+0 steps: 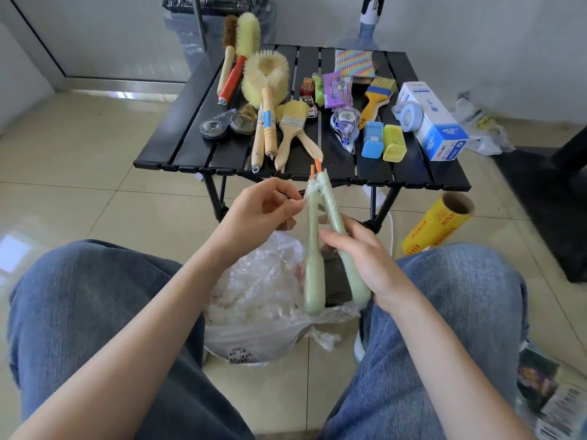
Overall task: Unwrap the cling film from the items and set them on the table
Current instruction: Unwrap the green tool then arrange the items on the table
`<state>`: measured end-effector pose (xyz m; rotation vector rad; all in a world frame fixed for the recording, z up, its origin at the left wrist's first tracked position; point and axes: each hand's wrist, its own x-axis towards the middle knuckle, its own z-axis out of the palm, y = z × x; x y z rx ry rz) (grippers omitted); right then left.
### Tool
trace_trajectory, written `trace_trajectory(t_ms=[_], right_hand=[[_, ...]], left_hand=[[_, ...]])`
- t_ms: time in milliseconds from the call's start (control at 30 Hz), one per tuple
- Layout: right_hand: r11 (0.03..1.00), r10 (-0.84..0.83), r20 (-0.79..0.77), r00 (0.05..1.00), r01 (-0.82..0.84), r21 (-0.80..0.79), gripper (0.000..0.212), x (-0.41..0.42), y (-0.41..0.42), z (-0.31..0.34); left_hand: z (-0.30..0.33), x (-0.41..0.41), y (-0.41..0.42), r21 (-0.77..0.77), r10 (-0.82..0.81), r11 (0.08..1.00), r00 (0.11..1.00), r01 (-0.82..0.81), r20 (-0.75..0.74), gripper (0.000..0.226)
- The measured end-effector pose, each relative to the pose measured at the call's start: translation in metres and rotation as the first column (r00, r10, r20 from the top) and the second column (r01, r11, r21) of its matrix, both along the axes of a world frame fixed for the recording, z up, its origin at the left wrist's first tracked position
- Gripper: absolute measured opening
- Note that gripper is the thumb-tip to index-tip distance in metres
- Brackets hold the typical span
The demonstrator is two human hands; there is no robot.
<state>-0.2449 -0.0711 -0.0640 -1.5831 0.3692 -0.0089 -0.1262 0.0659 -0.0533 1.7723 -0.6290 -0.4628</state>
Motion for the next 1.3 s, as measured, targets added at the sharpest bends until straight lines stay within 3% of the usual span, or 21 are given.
trace_trajectory(t_ms=[100,167,267,367,467,567,633,733,867,1100,1300], right_hand=[[0.998,-0.037,-0.032,0.999,0.035,-0.048,0.016,0.003,0.002,0.001],[0.995,-0.042,-0.041,0.998,0.038,-0.089,0.014,0.006,0.004,0.002],[0.993,-0.019,-0.032,0.999,0.015,-0.118,0.018,0.009,0.006,0.006],[0.998,0.017,0.012,1.000,-0.017,-0.064,0.017,0.009,0.008,0.011],[1.000,-0.015,0.046,0.999,0.016,-0.017,0.016,0.008,0.007,0.012],[0.998,-0.043,0.032,0.999,0.044,-0.035,0.018,0.007,0.005,0.011],[0.997,-0.047,0.011,0.999,0.047,-0.064,0.015,0.007,0.006,0.010],[0.996,-0.058,0.004,0.998,0.058,-0.063,0.015,0.007,0.007,0.008],[0.996,-0.068,0.002,0.998,0.068,-0.053,0.015,0.007,0.007,0.011],[0.985,-0.092,0.021,0.996,0.094,-0.147,0.017,0.009,0.010,0.017],[0.984,-0.087,-0.026,0.996,0.082,-0.161,0.017,0.014,0.016,0.012]], left_hand=[[-0.005,-0.005,-0.002,0.109,0.107,0.983,0.939,-0.150,0.328,0.005],[-0.008,-0.009,-0.006,0.084,0.197,0.964,0.889,-0.253,0.413,0.009],[-0.009,-0.009,-0.009,0.007,0.336,0.939,0.920,-0.345,0.200,0.010],[-0.002,-0.008,-0.011,-0.062,0.367,0.927,0.928,-0.370,-0.063,0.010],[0.005,-0.009,-0.014,-0.111,0.310,0.940,0.944,-0.322,-0.115,0.012],[0.005,-0.009,-0.013,-0.080,0.249,0.965,0.968,-0.248,-0.001,0.007],[0.003,-0.009,-0.010,-0.022,0.205,0.979,0.963,-0.204,0.177,0.010],[-0.002,-0.006,-0.005,0.070,0.096,0.986,0.851,-0.154,0.516,0.017],[-0.010,-0.003,-0.002,0.101,0.050,0.977,0.659,-0.188,0.750,0.008],[-0.021,-0.004,0.000,0.073,0.157,0.908,0.496,-0.413,0.854,0.020],[-0.023,-0.008,-0.004,0.134,0.162,0.882,0.558,-0.451,0.814,0.027]])
